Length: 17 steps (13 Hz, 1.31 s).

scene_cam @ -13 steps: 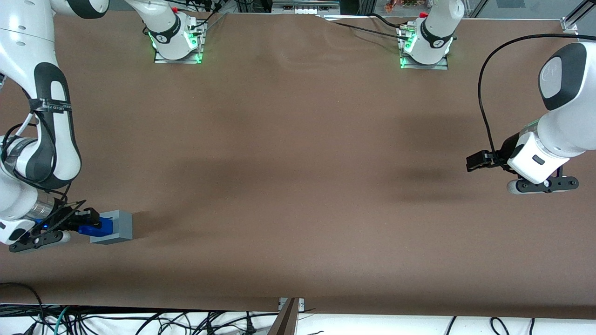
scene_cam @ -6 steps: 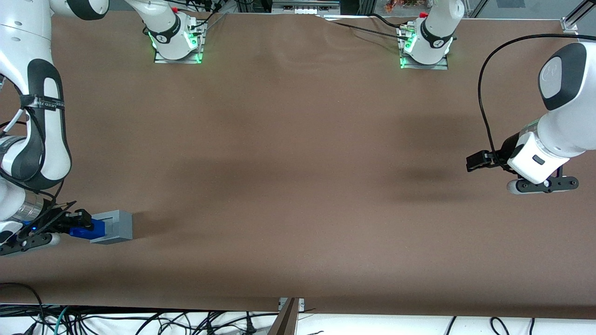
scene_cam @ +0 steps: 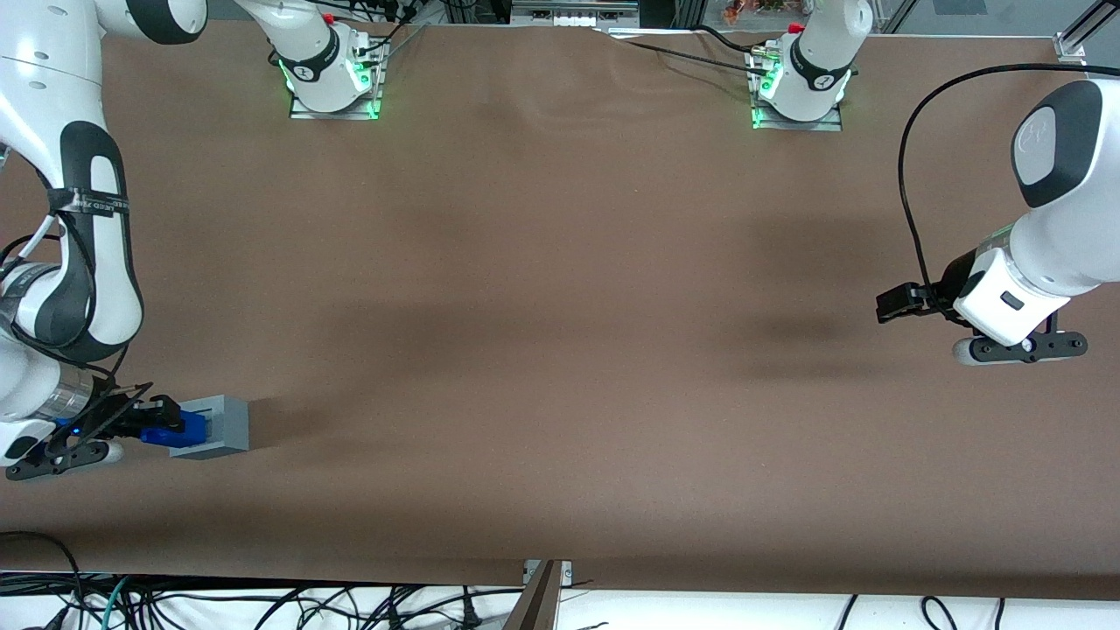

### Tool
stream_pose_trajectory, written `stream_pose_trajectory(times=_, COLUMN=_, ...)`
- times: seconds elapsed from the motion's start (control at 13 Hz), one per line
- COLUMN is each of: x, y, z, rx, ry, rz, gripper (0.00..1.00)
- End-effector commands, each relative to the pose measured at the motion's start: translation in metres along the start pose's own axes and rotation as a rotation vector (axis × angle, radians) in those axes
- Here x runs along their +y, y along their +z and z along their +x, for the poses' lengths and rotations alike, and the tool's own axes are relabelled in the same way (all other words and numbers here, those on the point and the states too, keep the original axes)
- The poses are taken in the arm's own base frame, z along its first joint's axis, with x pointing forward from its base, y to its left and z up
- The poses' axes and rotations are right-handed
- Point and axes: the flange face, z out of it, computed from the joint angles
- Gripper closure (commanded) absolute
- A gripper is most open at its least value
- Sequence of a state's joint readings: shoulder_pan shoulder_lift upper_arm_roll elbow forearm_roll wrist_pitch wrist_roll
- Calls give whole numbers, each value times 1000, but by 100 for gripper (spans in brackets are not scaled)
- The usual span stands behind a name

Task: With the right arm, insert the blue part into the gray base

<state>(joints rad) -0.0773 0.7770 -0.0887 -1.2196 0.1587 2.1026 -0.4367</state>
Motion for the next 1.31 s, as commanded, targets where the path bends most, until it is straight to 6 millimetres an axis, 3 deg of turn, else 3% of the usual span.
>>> stream_pose_trajectory(times=0.0, x=2, y=5, z=4, rx=-3, ry=18, rz=5, gripper=66)
stream_pose_trajectory(times=0.54, x=2, y=18, z=2, rx=-16, ry=40, rz=9, gripper=66)
stream_pose_trajectory(times=1.24, x=1, y=13, z=-1, rx=-42, ry=29, rz=17, gripper=66)
